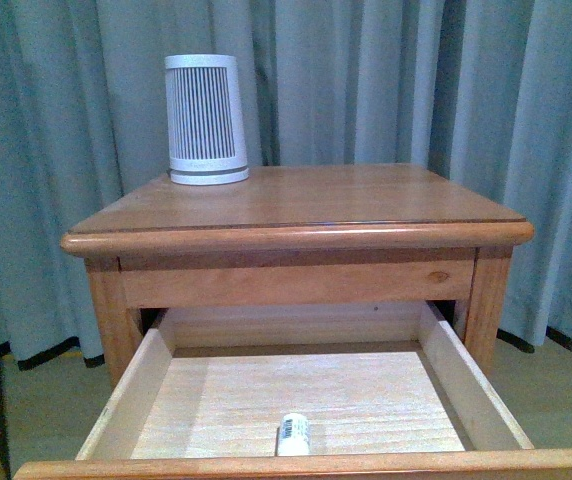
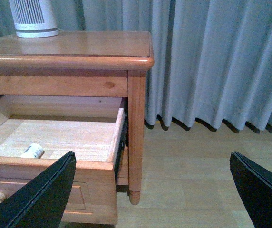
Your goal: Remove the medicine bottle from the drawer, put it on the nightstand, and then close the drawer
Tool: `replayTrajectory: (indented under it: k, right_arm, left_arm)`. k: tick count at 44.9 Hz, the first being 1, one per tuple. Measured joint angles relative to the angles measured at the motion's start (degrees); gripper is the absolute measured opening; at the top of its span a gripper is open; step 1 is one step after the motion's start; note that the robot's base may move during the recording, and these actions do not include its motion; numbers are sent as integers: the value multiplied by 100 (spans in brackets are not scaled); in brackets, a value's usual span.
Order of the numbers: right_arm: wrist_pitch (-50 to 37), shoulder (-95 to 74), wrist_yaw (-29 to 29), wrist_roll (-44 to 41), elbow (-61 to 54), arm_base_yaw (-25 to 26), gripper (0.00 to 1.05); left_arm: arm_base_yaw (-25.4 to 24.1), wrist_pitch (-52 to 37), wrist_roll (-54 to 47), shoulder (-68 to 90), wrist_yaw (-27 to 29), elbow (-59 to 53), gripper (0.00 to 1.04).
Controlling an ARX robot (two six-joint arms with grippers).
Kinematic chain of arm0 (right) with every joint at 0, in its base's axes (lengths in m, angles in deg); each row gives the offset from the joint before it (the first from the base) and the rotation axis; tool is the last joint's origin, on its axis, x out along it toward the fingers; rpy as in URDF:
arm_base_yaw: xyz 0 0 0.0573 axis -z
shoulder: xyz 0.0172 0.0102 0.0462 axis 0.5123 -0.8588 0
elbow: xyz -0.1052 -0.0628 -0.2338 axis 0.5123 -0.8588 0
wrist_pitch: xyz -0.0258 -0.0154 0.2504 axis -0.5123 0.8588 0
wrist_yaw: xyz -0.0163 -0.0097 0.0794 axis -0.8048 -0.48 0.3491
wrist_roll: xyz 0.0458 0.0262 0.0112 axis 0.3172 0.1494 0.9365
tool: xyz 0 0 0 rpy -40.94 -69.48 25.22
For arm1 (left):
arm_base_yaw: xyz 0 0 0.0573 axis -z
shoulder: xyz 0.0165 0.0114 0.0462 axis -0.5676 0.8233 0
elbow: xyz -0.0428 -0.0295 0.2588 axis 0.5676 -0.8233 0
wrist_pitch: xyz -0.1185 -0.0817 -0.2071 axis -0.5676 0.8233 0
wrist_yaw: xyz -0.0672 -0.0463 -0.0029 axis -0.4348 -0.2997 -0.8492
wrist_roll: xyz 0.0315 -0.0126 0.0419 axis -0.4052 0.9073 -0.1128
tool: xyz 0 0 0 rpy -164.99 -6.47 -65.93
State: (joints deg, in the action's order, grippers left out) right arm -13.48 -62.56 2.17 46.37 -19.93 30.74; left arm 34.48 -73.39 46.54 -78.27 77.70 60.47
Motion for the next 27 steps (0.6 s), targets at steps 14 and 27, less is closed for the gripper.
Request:
replayTrajectory:
  k: [14, 27]
  right_arm:
    - [0, 0, 0, 0, 0, 0, 98]
    - [-17, -2439, 822, 1176, 1453, 225, 98]
  left_arm:
    - [0, 0, -2, -2, 0, 0, 25]
    - [0, 0, 0, -2, 0, 0, 37]
